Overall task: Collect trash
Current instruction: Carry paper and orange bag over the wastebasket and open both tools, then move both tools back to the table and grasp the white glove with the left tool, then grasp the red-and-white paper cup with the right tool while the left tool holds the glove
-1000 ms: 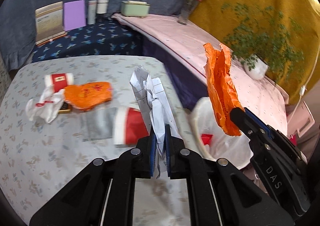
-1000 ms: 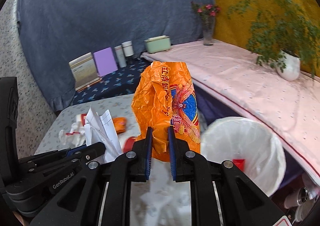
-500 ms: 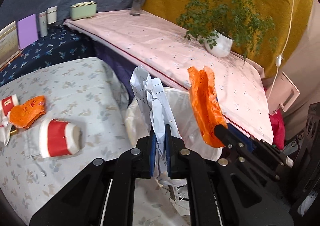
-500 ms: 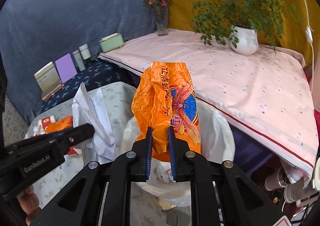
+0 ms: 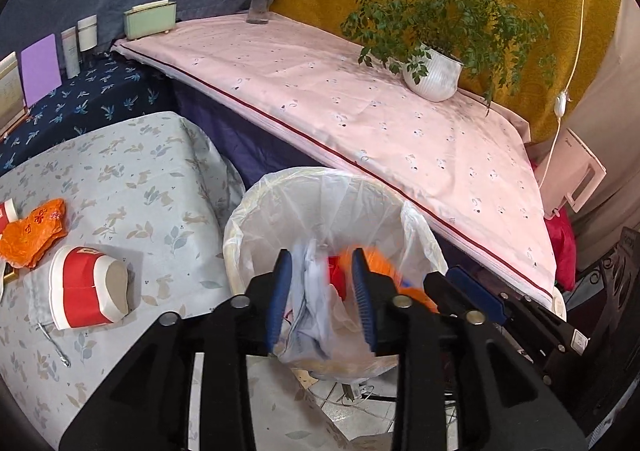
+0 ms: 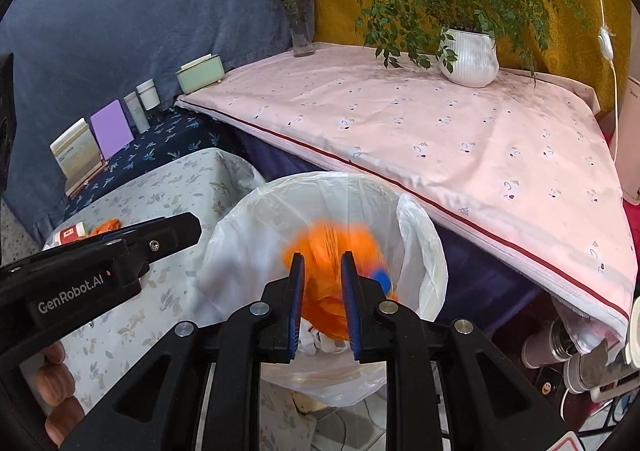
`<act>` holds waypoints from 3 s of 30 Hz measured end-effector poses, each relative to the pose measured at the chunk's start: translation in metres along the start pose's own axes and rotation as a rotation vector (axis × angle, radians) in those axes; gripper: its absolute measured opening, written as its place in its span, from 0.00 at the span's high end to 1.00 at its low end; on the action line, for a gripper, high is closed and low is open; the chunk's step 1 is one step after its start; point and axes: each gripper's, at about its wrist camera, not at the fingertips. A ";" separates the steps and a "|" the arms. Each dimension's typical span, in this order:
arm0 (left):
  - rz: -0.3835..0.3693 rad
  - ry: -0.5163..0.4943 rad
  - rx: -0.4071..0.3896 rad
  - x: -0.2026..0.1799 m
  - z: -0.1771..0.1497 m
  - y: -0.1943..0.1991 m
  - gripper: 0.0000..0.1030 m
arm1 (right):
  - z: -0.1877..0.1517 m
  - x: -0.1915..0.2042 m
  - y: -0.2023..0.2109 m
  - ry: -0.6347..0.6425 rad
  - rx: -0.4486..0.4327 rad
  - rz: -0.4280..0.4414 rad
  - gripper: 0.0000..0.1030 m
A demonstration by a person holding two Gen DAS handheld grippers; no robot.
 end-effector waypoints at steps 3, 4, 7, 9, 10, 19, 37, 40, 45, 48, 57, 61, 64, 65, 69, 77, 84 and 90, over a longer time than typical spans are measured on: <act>0.006 0.008 0.004 0.005 -0.002 0.000 0.70 | 0.000 -0.001 0.000 -0.005 -0.001 -0.002 0.76; 0.007 0.012 0.003 0.007 -0.003 0.000 0.70 | 0.000 0.000 0.000 -0.006 0.000 -0.001 0.76; 0.017 0.020 -0.006 0.012 -0.004 0.005 0.70 | -0.001 0.005 0.004 0.001 -0.008 -0.002 0.72; 0.023 0.027 -0.011 0.016 -0.006 0.008 0.70 | -0.002 0.007 0.005 0.007 -0.013 0.000 0.69; 0.026 0.031 -0.015 0.019 -0.006 0.009 0.70 | -0.002 0.007 0.006 0.008 -0.013 0.000 0.68; 0.066 0.076 -0.043 0.042 -0.014 0.025 0.70 | -0.003 0.027 0.010 0.038 -0.023 0.013 0.60; 0.276 0.275 -0.119 0.162 -0.057 0.082 0.34 | -0.013 0.114 0.004 0.161 -0.012 0.086 0.44; 0.329 0.300 -0.128 0.186 -0.067 0.092 0.28 | -0.018 0.131 -0.001 0.179 0.002 0.105 0.40; 0.404 0.335 -0.135 0.226 -0.083 0.105 0.20 | -0.025 0.161 -0.009 0.218 0.021 0.123 0.35; 0.439 0.345 -0.133 0.246 -0.090 0.109 0.18 | -0.029 0.179 -0.016 0.238 0.027 0.124 0.28; 0.473 0.388 -0.102 0.314 -0.108 0.110 0.15 | -0.034 0.221 -0.038 0.277 0.063 0.135 0.26; 0.470 0.378 -0.092 0.337 -0.107 0.105 0.15 | -0.033 0.235 -0.049 0.287 0.073 0.125 0.23; 0.465 0.361 -0.084 0.348 -0.104 0.100 0.15 | -0.032 0.242 -0.056 0.273 0.078 0.125 0.21; 0.462 0.355 -0.081 0.350 -0.103 0.098 0.15 | -0.032 0.245 -0.058 0.272 0.081 0.124 0.21; 0.448 0.342 -0.073 0.357 -0.099 0.090 0.18 | -0.029 0.254 -0.064 0.279 0.081 0.111 0.20; 0.385 0.348 -0.032 0.363 -0.096 0.079 0.60 | -0.023 0.266 -0.075 0.272 0.066 0.060 0.18; 0.347 0.390 -0.041 0.355 -0.105 0.087 0.91 | -0.022 0.267 -0.085 0.246 0.075 0.013 0.18; 0.291 0.436 -0.068 0.341 -0.115 0.101 0.94 | -0.027 0.269 -0.088 0.249 0.078 -0.002 0.18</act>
Point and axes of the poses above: each gripper's, at about its wrist camera, not at the fingertips, and y roughly against the way its jaws point, x to its left, z to its top, and after that the axes turned 14 degrees about x, right-handed
